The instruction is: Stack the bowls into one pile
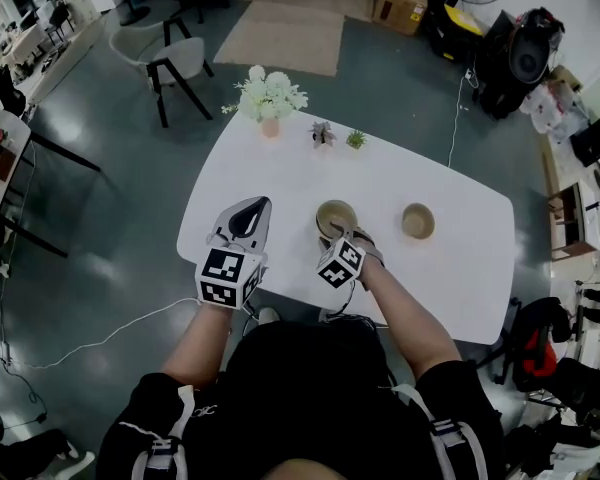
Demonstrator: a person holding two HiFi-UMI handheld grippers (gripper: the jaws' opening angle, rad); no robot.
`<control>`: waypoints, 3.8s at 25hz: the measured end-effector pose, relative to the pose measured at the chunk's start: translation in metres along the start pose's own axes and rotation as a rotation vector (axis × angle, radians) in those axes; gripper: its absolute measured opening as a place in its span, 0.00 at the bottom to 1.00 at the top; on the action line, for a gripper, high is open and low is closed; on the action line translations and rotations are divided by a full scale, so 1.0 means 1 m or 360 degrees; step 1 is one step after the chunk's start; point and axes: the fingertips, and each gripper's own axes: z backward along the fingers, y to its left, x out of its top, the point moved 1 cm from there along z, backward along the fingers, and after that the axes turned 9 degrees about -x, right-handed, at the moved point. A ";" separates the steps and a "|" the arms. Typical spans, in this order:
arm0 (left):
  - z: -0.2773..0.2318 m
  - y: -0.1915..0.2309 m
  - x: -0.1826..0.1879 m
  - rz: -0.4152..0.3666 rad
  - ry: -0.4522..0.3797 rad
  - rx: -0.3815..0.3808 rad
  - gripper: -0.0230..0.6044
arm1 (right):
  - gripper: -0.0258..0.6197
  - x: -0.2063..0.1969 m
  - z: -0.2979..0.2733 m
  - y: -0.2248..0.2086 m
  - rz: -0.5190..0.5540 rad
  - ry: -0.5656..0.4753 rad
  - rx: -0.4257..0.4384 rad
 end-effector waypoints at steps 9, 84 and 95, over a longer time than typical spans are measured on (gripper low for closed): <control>-0.015 -0.012 0.014 -0.0004 -0.0022 -0.0031 0.06 | 0.11 0.070 0.130 -0.149 -0.1137 -0.0959 -0.0587; -0.028 -0.367 -0.012 0.0139 -0.0102 0.0764 0.06 | 0.39 -0.313 0.038 -0.141 0.0233 -0.0245 0.0055; -0.007 -0.334 -0.019 0.0183 -0.0123 0.0846 0.06 | 0.14 -0.315 0.004 -0.143 0.0375 -0.0110 -0.0031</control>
